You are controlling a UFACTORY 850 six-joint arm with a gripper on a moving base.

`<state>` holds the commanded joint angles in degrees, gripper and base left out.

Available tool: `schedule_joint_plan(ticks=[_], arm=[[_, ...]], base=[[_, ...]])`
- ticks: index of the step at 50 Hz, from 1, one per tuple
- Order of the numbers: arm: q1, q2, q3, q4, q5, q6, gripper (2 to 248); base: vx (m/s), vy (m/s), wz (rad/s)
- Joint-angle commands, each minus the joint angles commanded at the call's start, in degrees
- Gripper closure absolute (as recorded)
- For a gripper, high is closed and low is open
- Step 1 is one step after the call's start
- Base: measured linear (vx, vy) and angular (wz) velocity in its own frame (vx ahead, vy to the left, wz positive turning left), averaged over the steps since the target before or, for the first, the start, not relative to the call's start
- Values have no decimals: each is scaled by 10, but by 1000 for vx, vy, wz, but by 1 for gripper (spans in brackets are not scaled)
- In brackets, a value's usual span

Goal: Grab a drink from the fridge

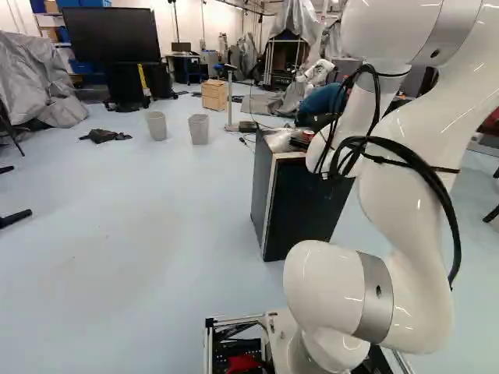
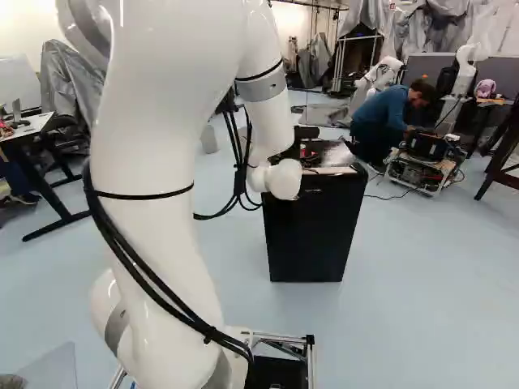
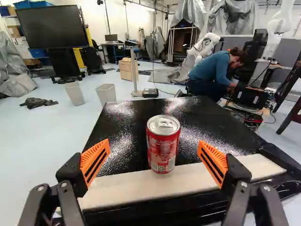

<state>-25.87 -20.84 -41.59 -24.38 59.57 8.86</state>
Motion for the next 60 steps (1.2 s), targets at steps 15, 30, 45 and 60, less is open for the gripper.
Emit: schedule_joint_plan(ticks=[15, 30, 45, 60], arm=[[3, -25, -28, 0, 0, 0, 5], [3, -26, -29, 0, 0, 0, 116], [3, -12, -28, 0, 0, 0, 154], [3, 7, -27, 0, 0, 0, 154]], base=[[0, 0, 0], [0, 0, 0], [0, 0, 0], [0, 0, 0]])
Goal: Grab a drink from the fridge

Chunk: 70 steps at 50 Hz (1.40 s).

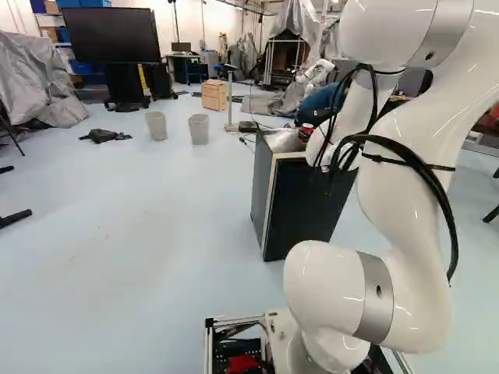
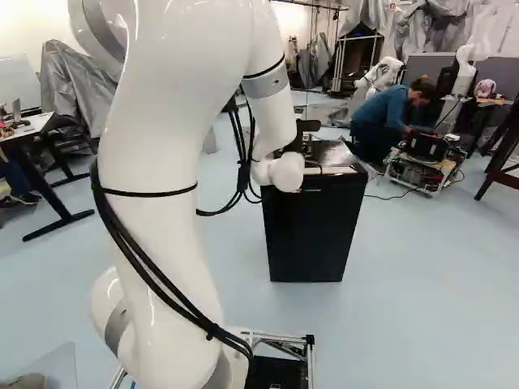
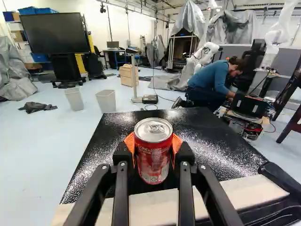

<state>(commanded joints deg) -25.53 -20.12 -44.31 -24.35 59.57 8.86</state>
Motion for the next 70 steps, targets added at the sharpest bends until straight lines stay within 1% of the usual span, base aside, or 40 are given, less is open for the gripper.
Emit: schedule_joint_plan(ticks=[12, 22, 37, 54, 70], arm=[[0, 13, 0, 0, 0, 0, 154], [1, 15, 0, 1, 0, 0, 154], [9, 27, 13, 8, -3, -3, 154], [30, 55, 45, 28, -11, -10, 154], [60, 96, 92, 57, -23, -21, 154]], base=[[0, 0, 0], [0, 0, 0], [0, 0, 0], [0, 0, 0], [0, 0, 0]])
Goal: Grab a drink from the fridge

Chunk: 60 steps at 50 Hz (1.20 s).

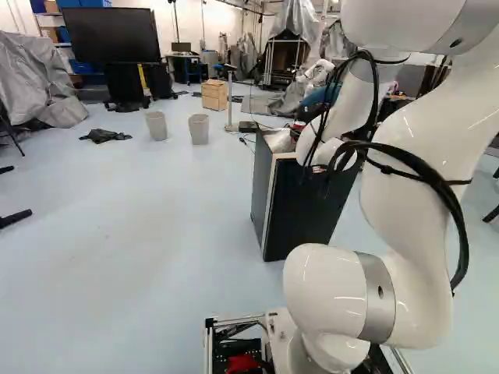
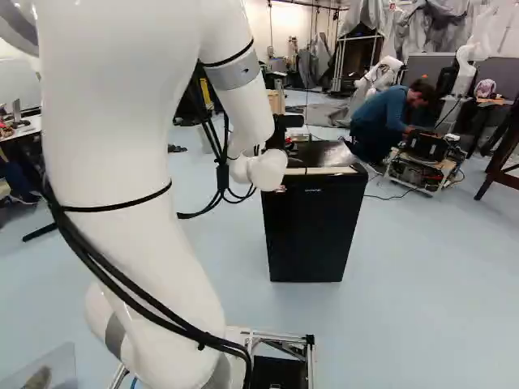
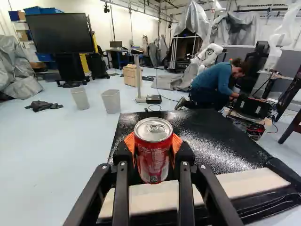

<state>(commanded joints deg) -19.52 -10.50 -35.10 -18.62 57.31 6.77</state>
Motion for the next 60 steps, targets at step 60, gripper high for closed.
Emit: schedule_joint_plan(ticks=[60], arm=[[157, 214, 243, 150, -59, -55, 154]], base=[[0, 0, 0]])
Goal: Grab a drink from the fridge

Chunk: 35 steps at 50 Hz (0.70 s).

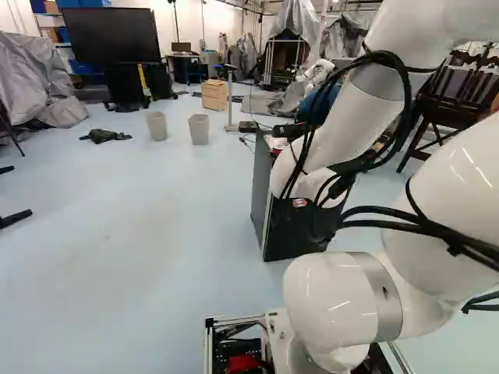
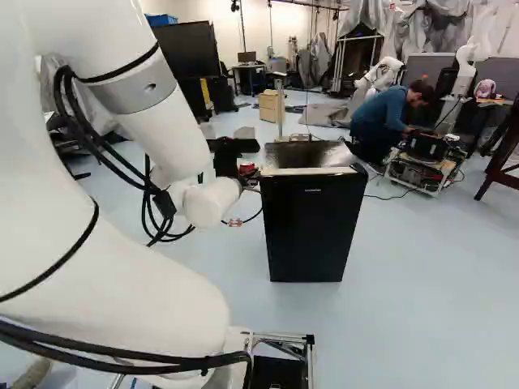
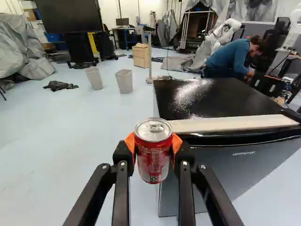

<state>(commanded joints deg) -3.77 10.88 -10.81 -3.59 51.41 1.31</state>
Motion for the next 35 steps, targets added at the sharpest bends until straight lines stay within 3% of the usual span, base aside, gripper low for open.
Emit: schedule_joint_plan(ticks=[17, 35], arm=[[24, 33, 37, 23, -9, -8, 154], [37, 50, 56, 35, -14, -13, 154]], base=[[0, 0, 0], [0, 0, 0]])
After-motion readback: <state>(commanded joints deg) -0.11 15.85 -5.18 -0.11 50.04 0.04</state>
